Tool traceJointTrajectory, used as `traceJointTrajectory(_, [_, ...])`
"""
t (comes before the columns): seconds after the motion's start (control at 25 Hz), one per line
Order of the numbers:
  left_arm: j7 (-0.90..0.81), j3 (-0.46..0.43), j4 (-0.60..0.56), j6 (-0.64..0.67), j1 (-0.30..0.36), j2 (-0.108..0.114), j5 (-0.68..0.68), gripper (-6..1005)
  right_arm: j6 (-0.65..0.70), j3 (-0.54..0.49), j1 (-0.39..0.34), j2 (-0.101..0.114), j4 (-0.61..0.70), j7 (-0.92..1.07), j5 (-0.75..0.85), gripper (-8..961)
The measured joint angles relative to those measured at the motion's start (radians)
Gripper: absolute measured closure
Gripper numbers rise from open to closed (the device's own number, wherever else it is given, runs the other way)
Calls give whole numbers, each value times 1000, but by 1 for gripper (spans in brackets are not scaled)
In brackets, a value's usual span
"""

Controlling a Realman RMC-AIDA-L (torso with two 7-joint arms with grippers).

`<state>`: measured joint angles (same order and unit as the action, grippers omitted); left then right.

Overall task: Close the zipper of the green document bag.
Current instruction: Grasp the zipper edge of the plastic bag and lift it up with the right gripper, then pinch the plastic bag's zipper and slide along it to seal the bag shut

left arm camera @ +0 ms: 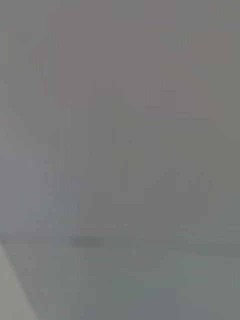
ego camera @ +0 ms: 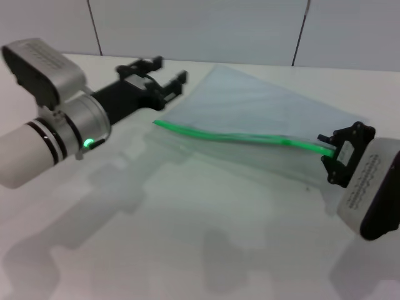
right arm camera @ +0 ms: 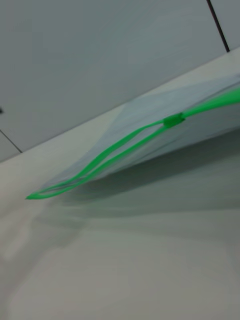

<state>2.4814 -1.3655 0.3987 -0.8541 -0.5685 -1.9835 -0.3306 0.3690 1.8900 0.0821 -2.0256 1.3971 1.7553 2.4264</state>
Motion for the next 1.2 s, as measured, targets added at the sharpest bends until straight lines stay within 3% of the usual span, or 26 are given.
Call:
traceJointTrajectory(0.28, [-105, 1, 212, 3, 38, 5, -367, 423, 106, -61, -18, -1, 92, 41, -4, 895])
traceJointTrajectory(0.48, [-222, -6, 305, 8, 15, 5, -632, 426, 118, -61, -17, -1, 100, 48, -5, 895])
traceJointTrajectory(0.84, [-253, -9, 364, 14, -39, 6, -762, 432, 183, -64, -14, -1, 144, 82, -17, 901])
traceJointTrajectory(1.2, [-319, -4, 392, 58, -73, -23, -970, 438, 232, -75, -13, 0, 199, 127, -17, 903])
